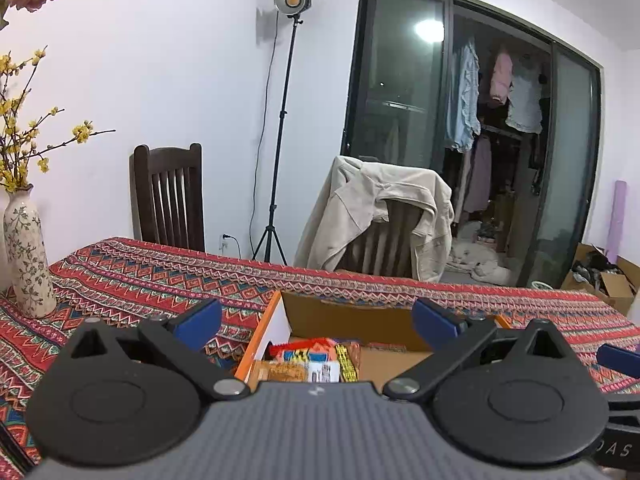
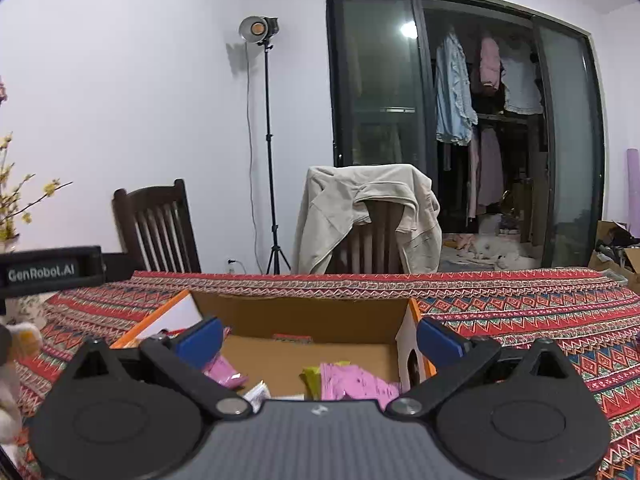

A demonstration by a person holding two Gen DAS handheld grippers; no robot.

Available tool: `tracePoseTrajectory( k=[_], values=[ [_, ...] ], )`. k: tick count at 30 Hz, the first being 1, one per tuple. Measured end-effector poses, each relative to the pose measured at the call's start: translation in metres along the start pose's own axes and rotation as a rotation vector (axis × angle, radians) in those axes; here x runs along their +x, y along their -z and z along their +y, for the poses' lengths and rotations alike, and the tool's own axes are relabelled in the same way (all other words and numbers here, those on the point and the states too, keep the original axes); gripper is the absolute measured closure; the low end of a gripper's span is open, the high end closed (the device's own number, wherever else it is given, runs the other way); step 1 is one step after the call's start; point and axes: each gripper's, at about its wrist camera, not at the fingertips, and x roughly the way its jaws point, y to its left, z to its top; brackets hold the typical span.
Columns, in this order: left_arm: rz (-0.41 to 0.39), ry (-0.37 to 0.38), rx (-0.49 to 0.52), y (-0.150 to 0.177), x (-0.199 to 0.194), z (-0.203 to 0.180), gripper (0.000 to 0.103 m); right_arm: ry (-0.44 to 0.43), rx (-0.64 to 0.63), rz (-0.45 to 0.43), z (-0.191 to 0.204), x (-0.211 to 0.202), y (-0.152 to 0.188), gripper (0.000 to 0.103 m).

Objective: Organize snacks
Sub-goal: 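Withdraw both tools from the box toward the snack pile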

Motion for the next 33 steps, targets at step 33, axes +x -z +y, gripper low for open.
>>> tracePoseTrajectory(
  k=[33],
  values=[
    [0.155, 0.017, 0.065, 0.111, -0.063, 0.045, 0.000, -0.024, 0.027, 0.234, -0.026, -0.075, 0.105, 0.000]
  ],
)
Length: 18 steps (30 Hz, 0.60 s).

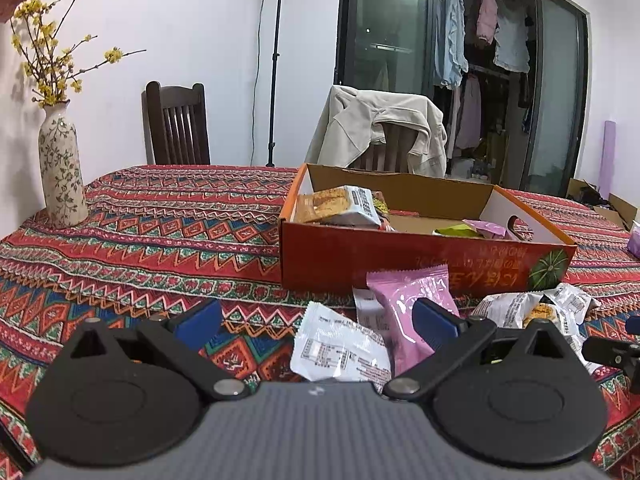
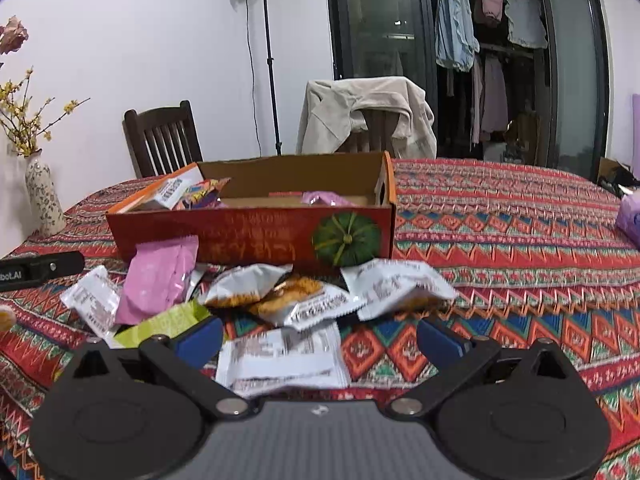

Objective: Organize snacks
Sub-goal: 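Withdraw both tools from the box toward the snack pile, then lower both open tools toward the white packets in the pile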

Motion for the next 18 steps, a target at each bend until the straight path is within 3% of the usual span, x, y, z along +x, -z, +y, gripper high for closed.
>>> tracePoseTrajectory(
  k=[18],
  values=[
    [-0.002, 0.033, -0.069, 0.003, 0.005, 0.013, 0.000, 0.014, -0.038, 0.040, 0.011, 0.012, -0.003, 0.000]
  ],
)
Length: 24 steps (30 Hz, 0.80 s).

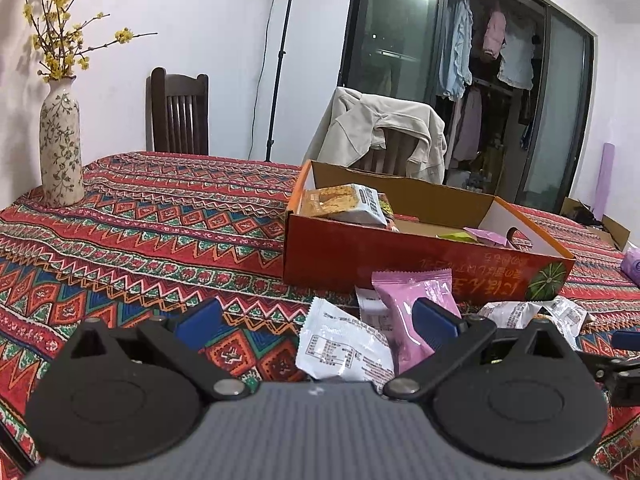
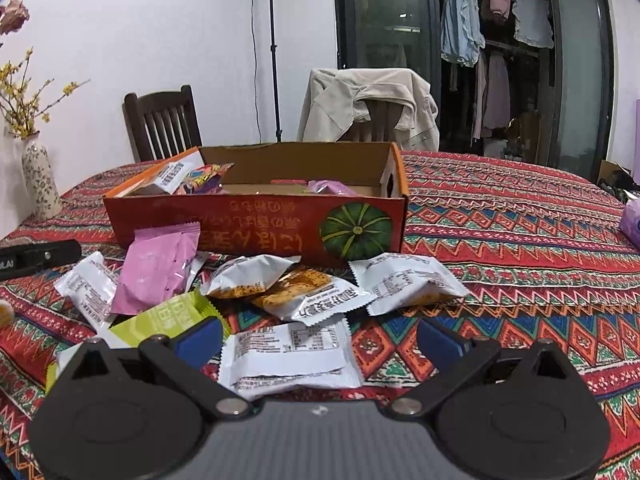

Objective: Organize snacks
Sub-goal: 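Lower both open tools toward the white packets in the pile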

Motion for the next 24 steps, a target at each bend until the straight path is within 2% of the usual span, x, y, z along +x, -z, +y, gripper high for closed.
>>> tracePoseTrajectory(
  k=[9, 20, 22, 24],
  values=[
    [0.007, 0.012, -0.013, 0.001, 0.000, 0.001, 0.000, -0.005, -0.058, 0.136, 0.013, 0.038, 0.002, 0.000],
    [0.016, 0.004, -0.024, 0.002, 0.001, 0.003, 0.000, -0.014, -0.060, 0.127, 0.012, 0.037, 0.004, 0.000],
    [0.017, 0.003, -0.029, 0.002, 0.001, 0.003, 0.000, -0.020, -0.064, 0.123, 0.012, 0.036, 0.004, 0.002],
    [0.018, 0.001, -0.029, 0.002, 0.001, 0.004, 0.000, -0.037, -0.067, 0.116, 0.013, 0.034, 0.004, 0.010]
  ],
)
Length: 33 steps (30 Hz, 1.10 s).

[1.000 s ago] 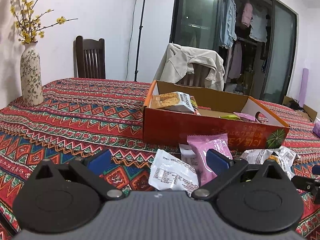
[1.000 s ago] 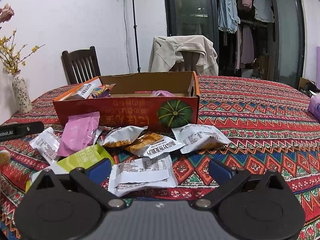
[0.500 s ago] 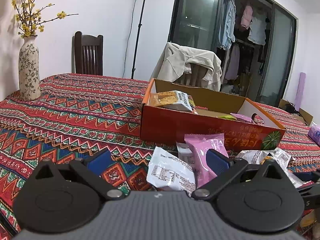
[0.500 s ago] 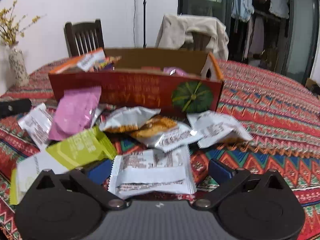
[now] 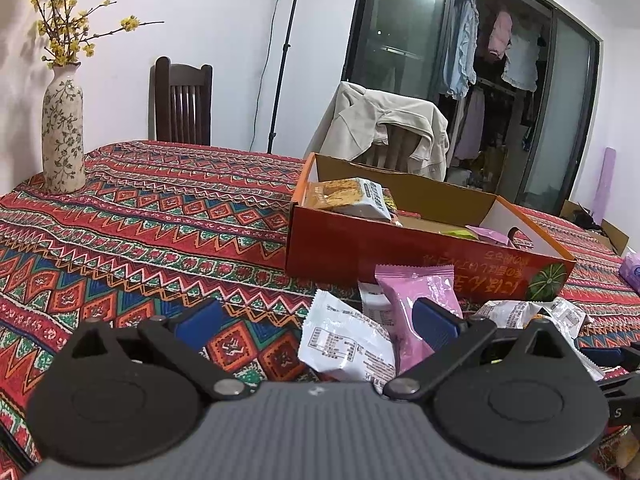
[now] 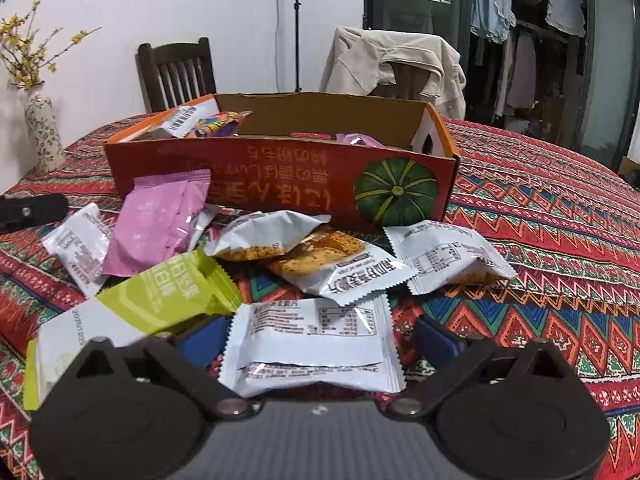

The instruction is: Organize snacks

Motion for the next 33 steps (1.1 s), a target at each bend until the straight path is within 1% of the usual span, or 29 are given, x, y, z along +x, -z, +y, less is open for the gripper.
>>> tracePoseTrajectory(
  k=[1, 3, 4, 6, 7, 8, 9, 16, 28, 33],
  values=[
    [0.001, -0.001, 0.000, 0.000, 0.000, 0.000, 0.000, -0.005, -0.004, -0.005, 0.001, -0.001, 0.000, 0.013],
    [0.004, -0.005, 0.000, 0.000, 0.001, 0.000, 0.000, -0.016, -0.006, -0.015, 0.001, -0.004, 0.001, 0.022],
    [0.005, -0.007, -0.001, 0.000, 0.001, 0.000, 0.000, -0.016, -0.002, -0.019, 0.001, -0.004, 0.001, 0.023],
    [0.008, -0.011, -0.005, 0.000, 0.001, 0.000, 0.000, -0.022, 0.013, -0.029, -0.002, -0.007, 0.001, 0.031],
    [0.009, -0.010, -0.008, 0.000, 0.001, 0.001, 0.000, -0.023, 0.025, -0.035, -0.004, -0.008, 0.002, 0.033],
    [0.009, -0.005, -0.011, 0.000, 0.001, 0.001, 0.000, -0.021, 0.034, -0.040, -0.005, -0.009, 0.002, 0.038],
    [0.009, -0.002, -0.012, 0.000, 0.001, 0.001, 0.000, -0.021, 0.040, -0.046, -0.006, -0.010, 0.002, 0.046],
    [0.018, -0.021, -0.013, 0.000, 0.004, 0.001, 0.000, -0.008, 0.054, -0.096, -0.009, -0.018, 0.003, 0.051],
    [0.029, -0.050, -0.001, 0.001, 0.007, 0.000, 0.000, 0.022, 0.076, -0.264, -0.012, -0.043, 0.008, 0.051],
    [0.054, -0.053, 0.013, 0.002, 0.012, -0.003, 0.000, 0.020, 0.095, -0.318, -0.014, -0.050, 0.009, 0.051]
  ],
)
